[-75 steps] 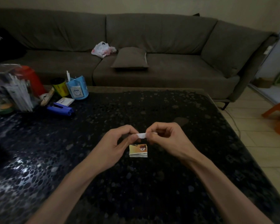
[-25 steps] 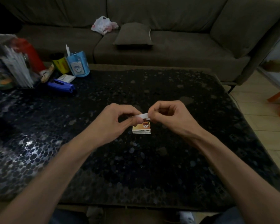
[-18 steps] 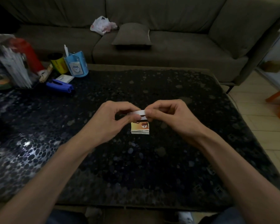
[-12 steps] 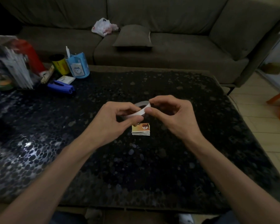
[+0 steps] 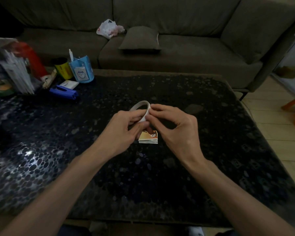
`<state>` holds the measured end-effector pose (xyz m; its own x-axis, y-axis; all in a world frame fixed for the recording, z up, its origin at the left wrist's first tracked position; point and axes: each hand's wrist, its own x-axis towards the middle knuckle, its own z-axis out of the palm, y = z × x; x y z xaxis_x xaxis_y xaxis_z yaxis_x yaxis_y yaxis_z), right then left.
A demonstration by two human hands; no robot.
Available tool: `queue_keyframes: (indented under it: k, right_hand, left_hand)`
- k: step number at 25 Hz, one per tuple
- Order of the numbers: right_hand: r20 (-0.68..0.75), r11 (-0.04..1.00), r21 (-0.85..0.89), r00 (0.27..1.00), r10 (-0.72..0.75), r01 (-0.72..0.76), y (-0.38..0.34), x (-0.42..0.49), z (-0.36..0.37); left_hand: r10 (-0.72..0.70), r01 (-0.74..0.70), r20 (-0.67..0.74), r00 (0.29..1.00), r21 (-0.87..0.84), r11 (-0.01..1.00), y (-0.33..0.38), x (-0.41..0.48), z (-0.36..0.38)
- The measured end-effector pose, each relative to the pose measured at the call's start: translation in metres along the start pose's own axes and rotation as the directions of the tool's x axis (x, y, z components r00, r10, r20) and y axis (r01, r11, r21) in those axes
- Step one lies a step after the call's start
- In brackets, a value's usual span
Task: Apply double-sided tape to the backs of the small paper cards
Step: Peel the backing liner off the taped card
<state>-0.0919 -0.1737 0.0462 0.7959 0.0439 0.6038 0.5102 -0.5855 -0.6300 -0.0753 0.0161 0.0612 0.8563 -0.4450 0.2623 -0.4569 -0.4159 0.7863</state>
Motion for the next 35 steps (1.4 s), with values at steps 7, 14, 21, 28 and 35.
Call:
queue_keyframes:
  k: [7,14,21,28,35]
  right_hand:
    - [0.143,0.95,0.193,0.965,0.219,-0.244,-0.001,0.008,-0.005]
    - [0.107,0.971,0.096,0.972,0.208,-0.218,-0.001,0.008,-0.006]
    - [0.168,0.925,0.203,0.942,0.291,-0.322,0.003,0.011,-0.004]
    - [0.168,0.865,0.3,0.915,0.366,-0.401,0.006,0.013,-0.008]
    - [0.155,0.992,-0.015,0.98,0.126,-0.125,0.0,0.009,-0.006]
  left_hand:
    - [-0.034,0.034,0.014,0.999,0.027,0.999,-0.002,0.0,0.002]
    - [-0.036,0.036,0.05,0.998,0.007,0.999,-0.003,0.003,0.004]
    - [-0.078,0.077,0.015,0.997,0.064,0.995,-0.007,0.003,0.003]
    - [-0.095,0.096,-0.021,0.995,0.072,0.993,-0.007,0.009,0.0]
    - [-0.059,0.058,0.002,0.998,0.091,0.994,-0.002,0.006,0.001]
